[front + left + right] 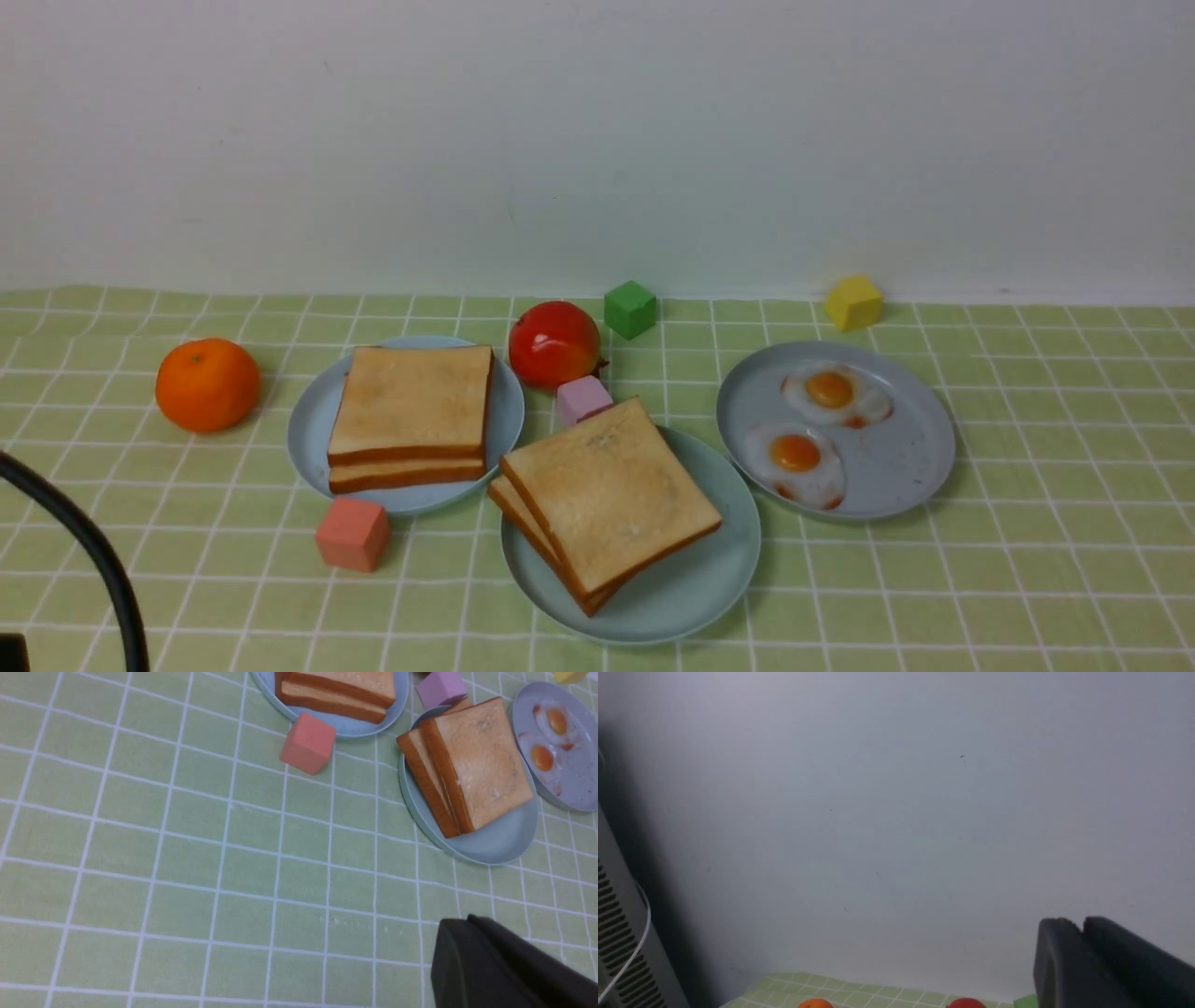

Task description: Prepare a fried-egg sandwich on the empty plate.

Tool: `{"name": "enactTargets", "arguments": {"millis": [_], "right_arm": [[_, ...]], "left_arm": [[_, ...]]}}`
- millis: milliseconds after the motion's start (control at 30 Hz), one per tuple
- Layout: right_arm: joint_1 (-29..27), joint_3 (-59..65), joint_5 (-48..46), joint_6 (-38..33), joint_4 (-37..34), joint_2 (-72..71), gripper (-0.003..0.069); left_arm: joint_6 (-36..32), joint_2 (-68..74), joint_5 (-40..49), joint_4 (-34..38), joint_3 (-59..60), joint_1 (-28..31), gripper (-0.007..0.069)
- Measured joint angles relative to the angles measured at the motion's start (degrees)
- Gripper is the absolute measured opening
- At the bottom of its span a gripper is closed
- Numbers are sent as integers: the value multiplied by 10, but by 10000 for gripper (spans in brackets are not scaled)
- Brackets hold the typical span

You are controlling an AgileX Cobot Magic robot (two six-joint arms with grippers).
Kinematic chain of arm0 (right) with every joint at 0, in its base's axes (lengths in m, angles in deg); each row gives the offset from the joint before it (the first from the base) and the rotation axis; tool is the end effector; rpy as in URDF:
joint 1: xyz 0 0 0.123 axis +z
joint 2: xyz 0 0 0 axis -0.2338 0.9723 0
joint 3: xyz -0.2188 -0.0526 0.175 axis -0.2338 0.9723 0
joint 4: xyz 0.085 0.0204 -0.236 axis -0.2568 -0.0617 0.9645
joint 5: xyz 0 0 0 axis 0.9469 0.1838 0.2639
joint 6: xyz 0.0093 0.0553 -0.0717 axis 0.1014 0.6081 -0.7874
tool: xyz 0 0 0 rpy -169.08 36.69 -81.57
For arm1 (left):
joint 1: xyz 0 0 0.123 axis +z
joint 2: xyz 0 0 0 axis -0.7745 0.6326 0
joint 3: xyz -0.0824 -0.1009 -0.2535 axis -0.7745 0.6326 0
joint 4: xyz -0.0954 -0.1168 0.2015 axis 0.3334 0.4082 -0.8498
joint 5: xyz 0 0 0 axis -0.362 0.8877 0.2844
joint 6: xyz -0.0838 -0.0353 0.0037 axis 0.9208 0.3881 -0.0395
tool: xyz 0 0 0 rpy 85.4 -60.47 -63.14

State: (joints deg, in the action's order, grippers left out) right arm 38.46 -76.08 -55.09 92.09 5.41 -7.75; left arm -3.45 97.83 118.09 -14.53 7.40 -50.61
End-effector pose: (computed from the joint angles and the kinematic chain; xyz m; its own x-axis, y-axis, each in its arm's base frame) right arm 0.0752 0.0444 0.3428 0.0165 0.2854 -0.9583 -0.5375 0.8107 0.2322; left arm 0.0678 -0.0238 0.3225 -0.6741 -0.3205 -0.6655 -0.0249 0.9103 -0.4132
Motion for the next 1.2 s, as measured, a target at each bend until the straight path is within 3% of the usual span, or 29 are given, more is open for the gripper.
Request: {"name": "enactTargets", "arguments": {"millis": [200,500,667,800,867,1100,1200], "right_arm": [[0,0,9,0,0,0,90],[0,0,12,3,2,0,102],[0,0,12,4,4,0,109],[0,0,12,4,5,0,113],[0,0,13,4,5,0,116],[0,0,16,5,5,0,123],[0,0,18,5,5,0,129]], "left_arm": [[0,0,1,-15,0,-59,-13],[1,0,-15,-47,0,-65,-13],[0,-50,-166,-118,43,-40,-13],[0,-159,-385,-162,154,-34,-13],[1,-196,-443,-177,209,-34,-13],[1,-269,-483,-257,385,-33,-11],[1,-278,-409,-234,402,-33,-11]]}}
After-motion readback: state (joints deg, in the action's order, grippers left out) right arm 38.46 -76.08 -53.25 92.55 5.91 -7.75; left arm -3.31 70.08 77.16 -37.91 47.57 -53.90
